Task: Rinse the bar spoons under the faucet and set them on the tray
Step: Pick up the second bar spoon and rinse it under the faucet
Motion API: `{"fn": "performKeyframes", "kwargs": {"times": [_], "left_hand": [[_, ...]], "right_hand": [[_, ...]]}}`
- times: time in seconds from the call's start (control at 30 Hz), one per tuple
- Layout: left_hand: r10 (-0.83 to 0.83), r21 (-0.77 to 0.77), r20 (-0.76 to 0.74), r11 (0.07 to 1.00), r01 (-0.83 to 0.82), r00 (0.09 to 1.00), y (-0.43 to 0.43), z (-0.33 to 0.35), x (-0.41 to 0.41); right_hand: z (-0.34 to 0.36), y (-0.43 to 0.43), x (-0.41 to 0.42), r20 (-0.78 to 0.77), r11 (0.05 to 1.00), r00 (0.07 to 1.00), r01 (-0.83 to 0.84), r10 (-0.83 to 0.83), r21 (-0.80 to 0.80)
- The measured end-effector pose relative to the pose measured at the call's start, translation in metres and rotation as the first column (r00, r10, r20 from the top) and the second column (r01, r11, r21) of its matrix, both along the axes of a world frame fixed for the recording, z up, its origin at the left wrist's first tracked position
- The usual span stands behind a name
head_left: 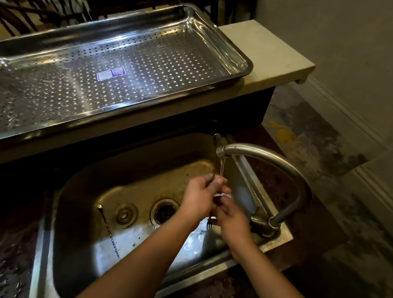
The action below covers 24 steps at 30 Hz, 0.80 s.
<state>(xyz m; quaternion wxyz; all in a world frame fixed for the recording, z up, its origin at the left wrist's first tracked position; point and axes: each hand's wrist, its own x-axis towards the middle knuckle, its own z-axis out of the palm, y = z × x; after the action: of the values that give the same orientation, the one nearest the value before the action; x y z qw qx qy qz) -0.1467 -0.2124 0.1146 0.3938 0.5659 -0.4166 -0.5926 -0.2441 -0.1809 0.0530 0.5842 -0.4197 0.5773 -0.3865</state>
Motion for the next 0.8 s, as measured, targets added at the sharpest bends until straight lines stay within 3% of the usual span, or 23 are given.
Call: {"fn": "performKeyframes", "kwargs": {"times": [0.2,0.33,0.47,0.67,0.8], "left_hand": [[0.026,-0.166,0.005,0.986,-0.025,1.000,-0.021,0.024,-0.004],[-0.125,-0.126,0.240,0.979,0.159,0.963,-0.010,0.007,-0.009],[0.009,-0.165,0.074,0.986,0.003,0.997,-0.006,0.004,-0.011],[0.101,-0.254,0.073,0.964,-0.079,0.992,-0.016,0.009,-0.003],[0.142,-0.345,0.201,0.936,-0.066,0.969,-0.022,0.010,0.008]], "right_hand": [[-0.015,0.010,-0.002,-0.073,0.996,0.996,-0.050,0.056,0.073],[-0.011,0.008,-0.005,-0.132,0.988,0.981,-0.138,0.146,0.063],[-0.010,0.006,-0.007,-0.087,0.992,0.989,-0.113,0.119,0.063],[-0.010,-0.009,-0.007,-0.252,0.995,0.963,-0.099,0.092,-0.014],[-0.005,-0.018,-0.008,-0.374,0.990,0.923,-0.121,0.084,-0.076]]}}
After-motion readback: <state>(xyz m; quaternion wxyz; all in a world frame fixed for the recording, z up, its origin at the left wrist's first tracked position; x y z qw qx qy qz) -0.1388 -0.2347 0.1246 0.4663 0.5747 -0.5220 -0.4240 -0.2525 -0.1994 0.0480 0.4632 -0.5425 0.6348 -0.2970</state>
